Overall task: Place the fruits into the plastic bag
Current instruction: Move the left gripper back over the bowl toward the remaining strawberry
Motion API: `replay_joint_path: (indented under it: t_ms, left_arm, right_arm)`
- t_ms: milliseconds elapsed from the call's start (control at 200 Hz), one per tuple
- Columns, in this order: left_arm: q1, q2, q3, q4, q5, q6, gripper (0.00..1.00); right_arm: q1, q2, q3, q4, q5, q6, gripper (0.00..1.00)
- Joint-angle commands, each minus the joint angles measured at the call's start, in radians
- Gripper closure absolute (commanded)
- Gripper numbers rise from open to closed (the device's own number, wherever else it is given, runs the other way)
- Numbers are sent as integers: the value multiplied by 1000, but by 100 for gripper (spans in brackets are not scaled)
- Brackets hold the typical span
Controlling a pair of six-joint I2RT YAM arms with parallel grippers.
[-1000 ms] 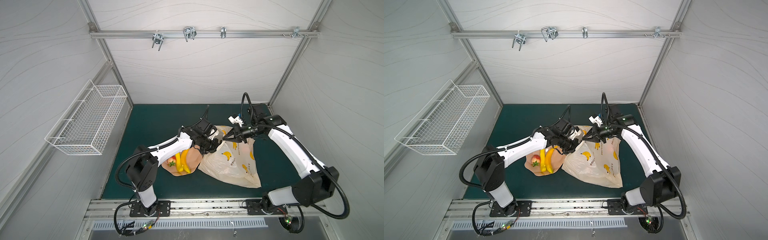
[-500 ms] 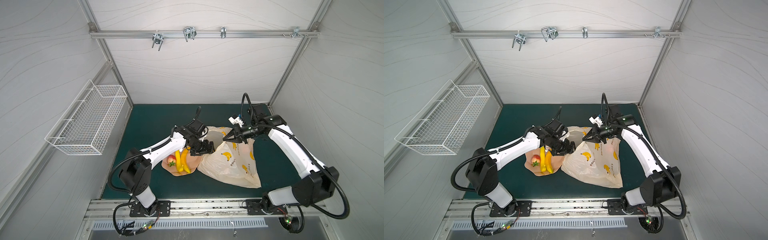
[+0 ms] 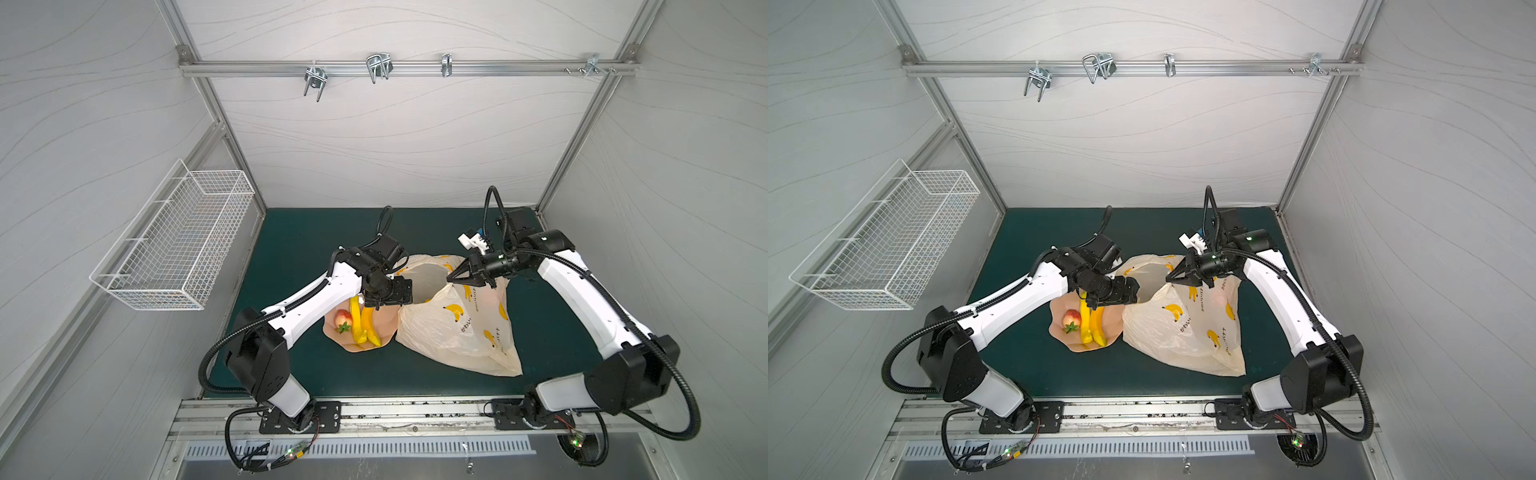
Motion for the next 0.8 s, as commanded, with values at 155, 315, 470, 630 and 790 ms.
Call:
replay_joint_path:
  t_ms: [155,315,470,630,790]
  left_arm:
    - [77,-90,11,-105,-71,33,12]
    - [122,-142,-16,-147,-103,59,13]
    - [188,-191,-65,-165,-107,79,13]
    - [250,-210,-129,-191,-130,113,14]
    - [314,-220,-211,-157,-120,121,16]
  right_arm:
    - [-5,-16,22,-33,-2,-27,100]
    - [-7,-11,28,-39,-5,-32,100]
    - [-9,-5,38,-44,-9,-36,100]
    - [-9,0,46,-49,-9,-39,100]
    - [-10,2,46,-49,-9,-41,100]
